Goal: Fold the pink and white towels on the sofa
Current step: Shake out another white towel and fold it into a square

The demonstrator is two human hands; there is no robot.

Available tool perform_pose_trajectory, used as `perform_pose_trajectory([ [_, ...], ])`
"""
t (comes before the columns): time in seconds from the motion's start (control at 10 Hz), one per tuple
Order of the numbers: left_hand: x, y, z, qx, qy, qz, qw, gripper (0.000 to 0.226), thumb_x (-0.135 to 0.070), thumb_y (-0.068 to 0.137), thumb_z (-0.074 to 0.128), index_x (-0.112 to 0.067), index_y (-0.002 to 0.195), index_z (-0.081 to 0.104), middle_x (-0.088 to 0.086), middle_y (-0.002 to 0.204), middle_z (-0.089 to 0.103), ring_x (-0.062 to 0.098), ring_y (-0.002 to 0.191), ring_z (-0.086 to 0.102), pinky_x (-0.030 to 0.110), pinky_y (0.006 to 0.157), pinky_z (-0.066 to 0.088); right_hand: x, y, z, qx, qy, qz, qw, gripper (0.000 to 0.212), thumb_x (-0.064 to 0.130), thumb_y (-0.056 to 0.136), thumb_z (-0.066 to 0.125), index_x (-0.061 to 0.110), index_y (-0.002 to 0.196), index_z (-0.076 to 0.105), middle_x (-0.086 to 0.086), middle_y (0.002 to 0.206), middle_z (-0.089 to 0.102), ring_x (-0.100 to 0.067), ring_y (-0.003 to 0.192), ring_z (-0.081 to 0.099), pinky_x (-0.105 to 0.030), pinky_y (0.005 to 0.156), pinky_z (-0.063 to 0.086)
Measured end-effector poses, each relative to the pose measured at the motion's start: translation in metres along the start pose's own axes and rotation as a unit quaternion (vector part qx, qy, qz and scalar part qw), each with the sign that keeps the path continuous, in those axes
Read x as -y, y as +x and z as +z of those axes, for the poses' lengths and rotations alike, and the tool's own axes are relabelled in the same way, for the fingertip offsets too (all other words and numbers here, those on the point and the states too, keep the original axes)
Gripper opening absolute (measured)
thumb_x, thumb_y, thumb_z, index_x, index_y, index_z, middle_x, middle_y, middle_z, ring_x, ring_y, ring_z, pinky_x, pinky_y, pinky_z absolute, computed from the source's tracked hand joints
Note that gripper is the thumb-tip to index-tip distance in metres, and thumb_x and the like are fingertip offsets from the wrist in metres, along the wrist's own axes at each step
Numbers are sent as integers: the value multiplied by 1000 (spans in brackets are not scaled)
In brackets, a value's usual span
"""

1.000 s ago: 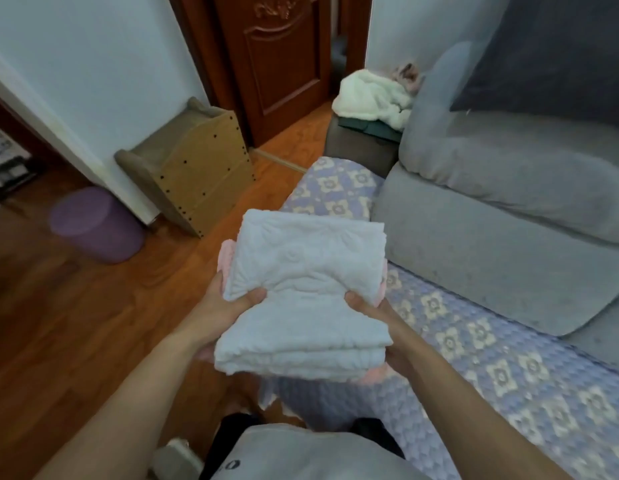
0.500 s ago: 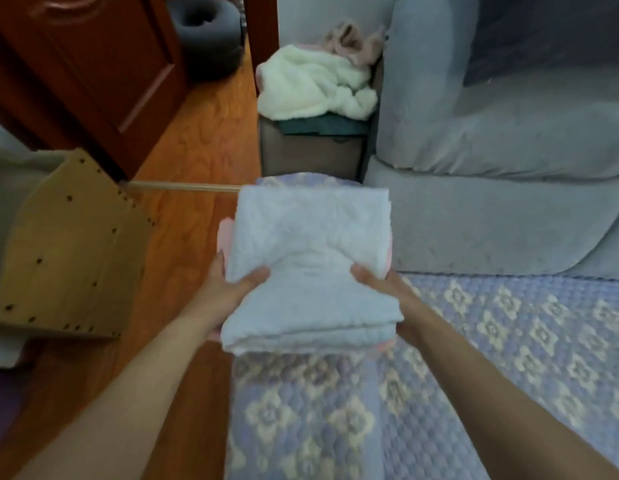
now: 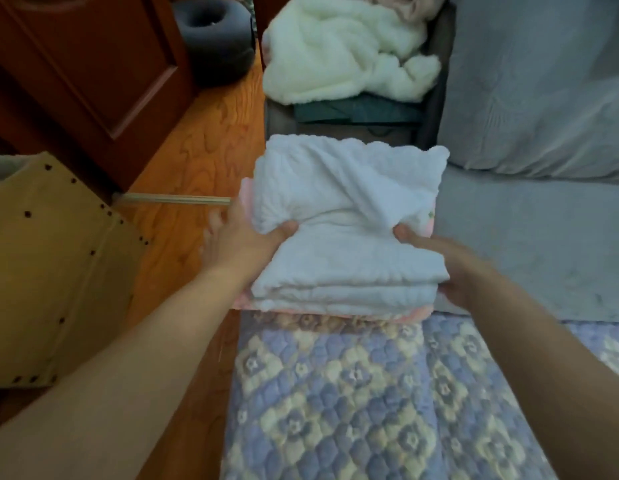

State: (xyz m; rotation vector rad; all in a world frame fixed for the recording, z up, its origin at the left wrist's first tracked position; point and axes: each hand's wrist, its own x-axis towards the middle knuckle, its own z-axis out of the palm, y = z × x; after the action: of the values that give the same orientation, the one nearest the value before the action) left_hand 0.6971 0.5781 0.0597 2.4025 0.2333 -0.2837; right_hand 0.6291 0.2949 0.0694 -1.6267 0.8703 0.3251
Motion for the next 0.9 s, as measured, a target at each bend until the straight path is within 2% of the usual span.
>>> perform_pose_trajectory([
  [0.1, -36, -35, -4, -176, 126, 247, 945, 71, -49, 84, 60, -29, 148, 37, 10, 154, 30, 36, 141, 32, 52, 113, 34, 30, -51, 4, -199, -55, -219, 954, 41, 32, 90, 68, 36, 129, 57, 11, 116, 63, -8, 98, 62, -22, 84, 50],
  [0.2, -66, -43, 18, -81, 238, 293, 922, 67, -47, 93, 38, -30, 157, 24, 11, 166, 12, 38, 152, 8, 53, 123, 16, 40, -96, 66, -210, -187, -458, 843, 44, 34, 90, 45, 31, 133, 53, 6, 130, 56, -7, 124, 47, -23, 109, 34],
  [0.3, -69, -25, 33, -50, 296, 266, 916, 73, -57, 96, 29, -34, 159, 3, 7, 168, -11, 34, 153, -14, 52, 124, -3, 55, -63, 85, -171, -433, -370, 804, 60, 35, 102, 33, 19, 158, 22, -14, 166, 14, -37, 153, 7, -53, 123, 11],
  [0.4, -58, -10, 45, -86, 289, 257, 918, 74, -62, 93, 28, -38, 160, 6, 3, 169, -11, 32, 154, -14, 57, 123, -4, 84, -7, 27, -226, -458, -165, 844, 70, 38, 103, 40, 18, 161, 6, -15, 167, -5, -44, 152, -5, -53, 124, 4],
  [0.5, -64, -8, 55, -56, 273, 259, 925, 81, -64, 87, 30, -39, 159, 2, 5, 169, -4, 36, 154, -6, 63, 120, 1, 98, -10, 34, -353, -298, -286, 839, 62, 25, 93, 52, 12, 151, 33, -17, 154, 29, -37, 140, 29, -42, 117, 23],
  [0.6, -96, -7, 70, -22, 173, 241, 955, 71, -35, 94, 33, -12, 156, 7, 26, 161, 10, 48, 151, 2, 58, 121, -4, 90, -19, 79, -207, -330, -417, 821, 42, 20, 91, 48, 18, 133, 50, -10, 136, 48, -18, 120, 44, -15, 104, 28],
  [0.7, -92, -12, 66, -66, 84, 116, 987, 82, -46, 91, 42, -16, 159, 6, 20, 163, 10, 35, 154, 1, 50, 122, -2, 80, -5, 75, -67, -416, -404, 812, 37, 23, 103, 45, 14, 137, 53, -18, 142, 50, -24, 131, 42, -9, 108, 20],
  [0.8, -69, 13, 70, -48, 266, 220, 937, 85, -64, 82, 34, -45, 157, -4, 0, 169, -8, 33, 154, -11, 64, 118, 1, 96, 28, 38, -134, -480, -222, 838, 54, 41, 108, 25, 30, 160, 17, -7, 169, 6, -32, 154, 6, -46, 124, 7],
  [0.9, -71, 12, 72, -66, 267, 221, 936, 86, -63, 83, 35, -43, 158, -2, 3, 169, -10, 34, 153, -14, 68, 117, 1, 107, 30, 25, -255, -413, -243, 840, 53, 33, 106, 33, 18, 158, 28, -15, 163, 22, -40, 146, 25, -55, 121, 16],
])
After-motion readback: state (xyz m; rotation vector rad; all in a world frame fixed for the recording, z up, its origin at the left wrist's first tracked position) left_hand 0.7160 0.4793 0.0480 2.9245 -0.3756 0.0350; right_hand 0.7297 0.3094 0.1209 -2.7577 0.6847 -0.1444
